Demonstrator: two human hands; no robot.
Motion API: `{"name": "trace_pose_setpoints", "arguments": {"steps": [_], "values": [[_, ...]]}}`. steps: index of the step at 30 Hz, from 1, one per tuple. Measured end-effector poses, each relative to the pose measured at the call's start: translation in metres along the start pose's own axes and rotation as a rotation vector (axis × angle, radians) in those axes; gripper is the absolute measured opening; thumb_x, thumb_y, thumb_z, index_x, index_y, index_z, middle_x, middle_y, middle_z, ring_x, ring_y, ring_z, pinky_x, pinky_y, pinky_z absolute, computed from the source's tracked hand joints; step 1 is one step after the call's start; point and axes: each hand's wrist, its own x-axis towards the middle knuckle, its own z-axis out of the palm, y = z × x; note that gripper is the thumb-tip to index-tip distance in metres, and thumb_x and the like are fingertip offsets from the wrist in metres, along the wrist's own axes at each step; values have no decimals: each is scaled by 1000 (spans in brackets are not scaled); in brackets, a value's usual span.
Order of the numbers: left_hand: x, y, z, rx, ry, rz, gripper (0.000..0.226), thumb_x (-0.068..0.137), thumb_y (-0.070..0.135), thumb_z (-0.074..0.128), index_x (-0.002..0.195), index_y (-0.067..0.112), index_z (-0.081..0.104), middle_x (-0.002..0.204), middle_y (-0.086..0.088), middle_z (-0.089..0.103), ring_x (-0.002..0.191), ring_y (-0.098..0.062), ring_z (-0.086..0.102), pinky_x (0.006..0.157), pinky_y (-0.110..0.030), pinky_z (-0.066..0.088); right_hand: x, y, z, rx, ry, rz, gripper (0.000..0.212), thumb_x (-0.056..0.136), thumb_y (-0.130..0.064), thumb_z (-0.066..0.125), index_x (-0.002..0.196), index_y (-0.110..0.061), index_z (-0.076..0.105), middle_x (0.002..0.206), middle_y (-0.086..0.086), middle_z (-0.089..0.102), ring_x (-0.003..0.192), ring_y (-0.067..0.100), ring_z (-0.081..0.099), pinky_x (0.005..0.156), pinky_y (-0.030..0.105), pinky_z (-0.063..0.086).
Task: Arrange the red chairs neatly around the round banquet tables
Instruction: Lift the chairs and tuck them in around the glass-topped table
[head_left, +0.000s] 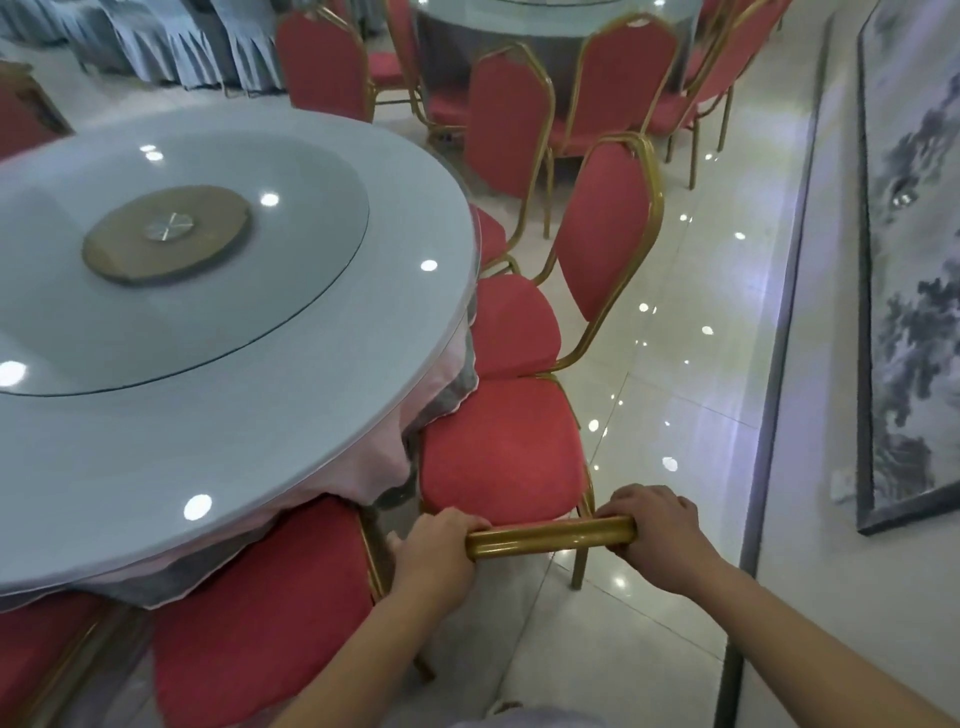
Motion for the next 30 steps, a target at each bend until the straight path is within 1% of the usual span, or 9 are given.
{"name": "trace_pose_setpoints", "arguments": {"steps": [3, 8, 11, 15, 18, 21, 23, 25, 30], "values": [[14, 20, -5, -5, -3, 1, 51, 91, 8, 48, 119, 48, 63, 118, 15, 58, 117, -16, 50, 107, -63, 29, 21, 16, -13, -22, 5, -27, 30, 85, -38, 68, 111, -52, 65, 124, -22, 54, 123, 15, 43, 97, 38, 31], [45, 58, -6, -88, 48, 15, 35, 96, 15, 52, 112, 42, 68, 104, 16, 60, 103, -13, 53, 107, -60, 33, 61, 48, -44, -53, -15, -75, 30, 85, -41, 70, 113, -51, 66, 127, -18, 56, 124, 18, 44, 100, 40, 35], [70, 82, 1, -107, 60, 2, 28, 96, 21, 57, 112, 41, 66, 105, 15, 59, 102, -13, 52, 109, -59, 28, 90, 73, -67, -78, -17, -107, 29, 85, -39, 72, 112, -46, 68, 125, -15, 58, 123, 20, 45, 96, 37, 37], [106, 119, 9, -126, 121, -37, 32, 93, 16, 59, 111, 42, 62, 102, 16, 56, 106, -14, 52, 108, -59, 25, 137, 108, -96, -79, -23, -158, 27, 82, -36, 75, 107, -45, 70, 119, -15, 61, 119, 21, 49, 93, 38, 40], [126, 146, 10, -173, 130, -44, 47, 88, 16, 61, 126, 43, 54, 112, 13, 57, 113, -17, 53, 107, -53, 32, 167, 134, -120, -79, -51, -185, 29, 80, -35, 77, 107, -43, 71, 119, -14, 61, 119, 22, 49, 97, 41, 40], [136, 158, 7, -351, 65, -56, 62, 85, 10, 66, 136, 41, 49, 119, 10, 57, 112, -16, 55, 104, -43, 45, 190, 156, -141, -47, -58, -223, 23, 79, -29, 78, 98, -40, 71, 109, -11, 66, 108, 22, 56, 95, 43, 42], [139, 162, 9, -295, 60, -92, 50, 85, 8, 64, 125, 37, 61, 113, 7, 64, 106, -16, 61, 97, -38, 52, 198, 166, -149, -43, -68, -234, 18, 81, -26, 76, 90, -39, 68, 98, -9, 68, 100, 22, 60, 92, 42, 43], [140, 166, 14, -204, 76, -156, 41, 85, 7, 62, 112, 36, 69, 101, 8, 68, 96, -16, 64, 90, -39, 55, 200, 172, -151, -81, -96, -246, 14, 84, -25, 72, 92, -37, 68, 93, -9, 68, 96, 20, 61, 91, 39, 42], [111, 190, 29, -192, 66, -204, 46, 87, 5, 55, 118, 36, 69, 104, 5, 70, 99, -17, 64, 86, -31, 52, 193, 190, -155, -150, -126, -410, 11, 88, -34, 68, 99, -35, 71, 89, -11, 64, 88, 14, 61, 83, 34, 42]]}}
